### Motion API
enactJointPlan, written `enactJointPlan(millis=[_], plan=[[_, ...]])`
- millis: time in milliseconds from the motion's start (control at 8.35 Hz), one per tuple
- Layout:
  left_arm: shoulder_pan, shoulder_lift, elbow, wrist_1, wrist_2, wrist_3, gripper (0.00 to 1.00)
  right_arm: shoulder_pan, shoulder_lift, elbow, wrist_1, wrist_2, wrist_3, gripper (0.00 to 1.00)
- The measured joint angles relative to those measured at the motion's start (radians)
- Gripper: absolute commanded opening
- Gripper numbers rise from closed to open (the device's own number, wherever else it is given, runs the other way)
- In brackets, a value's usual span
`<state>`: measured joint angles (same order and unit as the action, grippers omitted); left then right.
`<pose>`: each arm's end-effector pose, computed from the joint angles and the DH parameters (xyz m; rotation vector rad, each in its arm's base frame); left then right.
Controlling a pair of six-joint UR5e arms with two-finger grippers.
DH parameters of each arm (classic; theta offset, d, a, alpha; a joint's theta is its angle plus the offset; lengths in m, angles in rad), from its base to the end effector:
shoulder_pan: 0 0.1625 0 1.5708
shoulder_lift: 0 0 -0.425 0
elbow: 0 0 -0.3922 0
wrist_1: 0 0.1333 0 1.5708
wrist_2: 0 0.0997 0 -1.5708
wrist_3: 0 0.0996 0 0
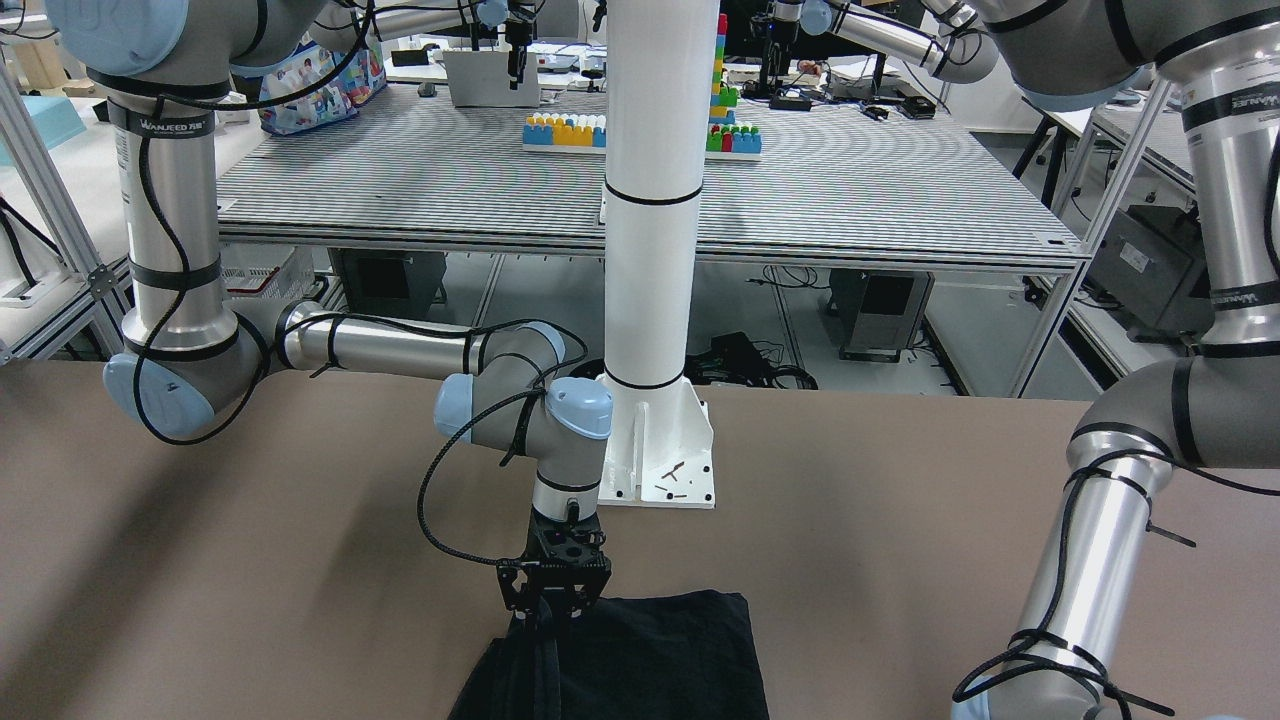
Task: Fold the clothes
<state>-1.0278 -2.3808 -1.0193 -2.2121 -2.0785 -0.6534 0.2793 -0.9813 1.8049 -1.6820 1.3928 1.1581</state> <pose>0.3496 -0.7435 0.3313 0.4601 0.8846 0.1272 -0.5758 -0.3222 0.2371 0.4013 -0.6106 -0.0640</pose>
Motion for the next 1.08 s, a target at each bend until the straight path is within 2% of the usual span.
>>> enactJointPlan(millis=[479,838,1078], plan=[[0.001,0.001,0.0,-0.001,0.0,0.0,1.0,-0.013,-0.011,0.001,-0.001,-0.007,0.001,0.27],[0.002,0.001,-0.001,-0.001,0.0,0.0,1.0,-0.013,-0.012,0.004,-0.001,-0.016,0.002,0.2],[0.002,0.002,-0.001,0.0,0.0,0.001,1.0,-0.012,-0.011,0.005,-0.001,-0.018,0.002,0.09]])
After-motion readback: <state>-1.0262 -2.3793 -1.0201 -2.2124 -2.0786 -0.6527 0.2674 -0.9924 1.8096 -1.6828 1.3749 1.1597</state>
